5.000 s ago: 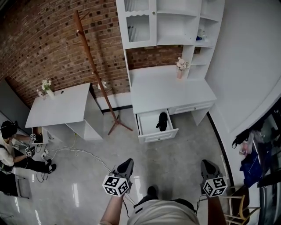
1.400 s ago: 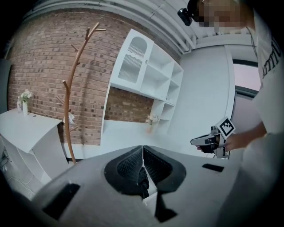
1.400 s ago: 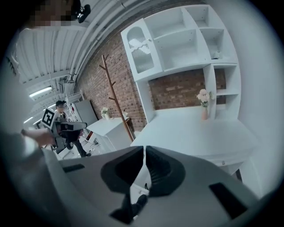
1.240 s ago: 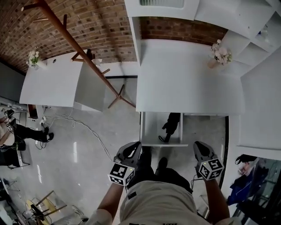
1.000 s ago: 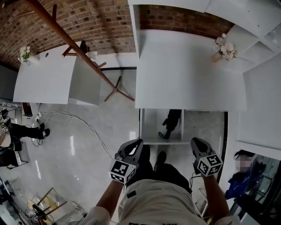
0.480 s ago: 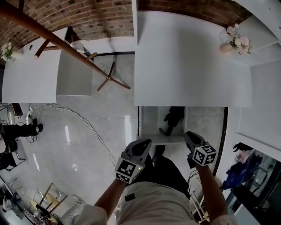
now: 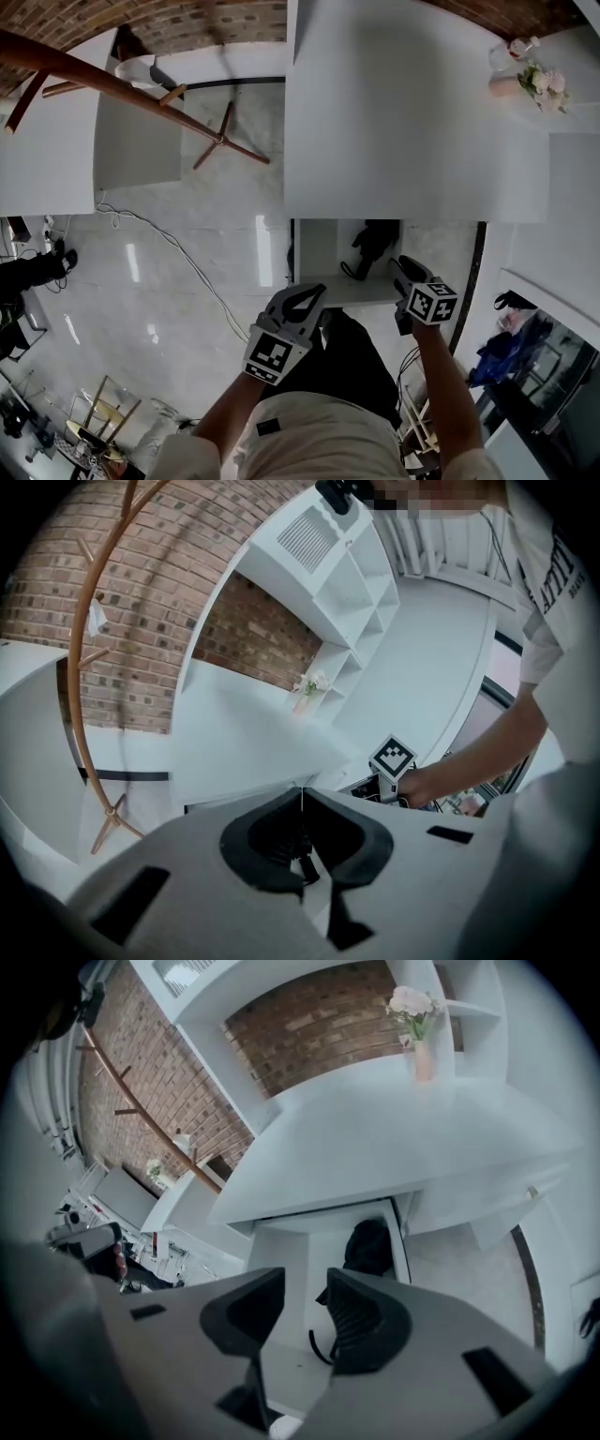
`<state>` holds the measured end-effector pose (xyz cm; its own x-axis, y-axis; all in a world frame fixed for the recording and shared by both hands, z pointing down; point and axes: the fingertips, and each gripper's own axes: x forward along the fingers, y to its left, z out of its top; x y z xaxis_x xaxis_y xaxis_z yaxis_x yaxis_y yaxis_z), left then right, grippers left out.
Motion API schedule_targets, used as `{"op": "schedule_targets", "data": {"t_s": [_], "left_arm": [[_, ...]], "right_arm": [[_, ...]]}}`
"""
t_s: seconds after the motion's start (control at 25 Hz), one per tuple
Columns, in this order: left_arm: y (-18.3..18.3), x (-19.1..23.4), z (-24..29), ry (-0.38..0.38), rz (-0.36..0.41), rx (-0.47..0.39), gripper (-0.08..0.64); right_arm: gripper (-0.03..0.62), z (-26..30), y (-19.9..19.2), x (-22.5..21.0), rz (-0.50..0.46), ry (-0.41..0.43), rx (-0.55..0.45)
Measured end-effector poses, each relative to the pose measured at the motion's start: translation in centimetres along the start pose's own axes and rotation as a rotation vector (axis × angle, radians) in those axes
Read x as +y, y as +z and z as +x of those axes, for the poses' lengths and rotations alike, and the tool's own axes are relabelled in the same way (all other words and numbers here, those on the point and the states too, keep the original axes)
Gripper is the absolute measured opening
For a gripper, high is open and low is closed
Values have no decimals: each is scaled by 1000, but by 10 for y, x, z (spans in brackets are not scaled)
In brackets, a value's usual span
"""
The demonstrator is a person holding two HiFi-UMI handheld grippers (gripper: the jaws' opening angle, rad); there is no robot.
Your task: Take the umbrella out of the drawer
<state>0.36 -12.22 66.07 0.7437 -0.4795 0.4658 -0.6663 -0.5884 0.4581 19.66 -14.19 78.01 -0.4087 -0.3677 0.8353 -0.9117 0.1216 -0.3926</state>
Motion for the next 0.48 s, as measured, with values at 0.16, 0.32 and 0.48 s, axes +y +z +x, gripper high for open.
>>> {"op": "schedule_targets", "data": {"t_s": [0.16,0.32,0.48], "left_arm": [[-5,21,4,-4,-1,9,26],[-13,26,7,1,-24,18,26],[-23,30,13,13,-48,28,26]], "right_arm": [[163,34,-3,-4,36,-20,48],[181,52,-6,-10,34,-50,74],[202,66,-8,-18,87,-73,92]]}}
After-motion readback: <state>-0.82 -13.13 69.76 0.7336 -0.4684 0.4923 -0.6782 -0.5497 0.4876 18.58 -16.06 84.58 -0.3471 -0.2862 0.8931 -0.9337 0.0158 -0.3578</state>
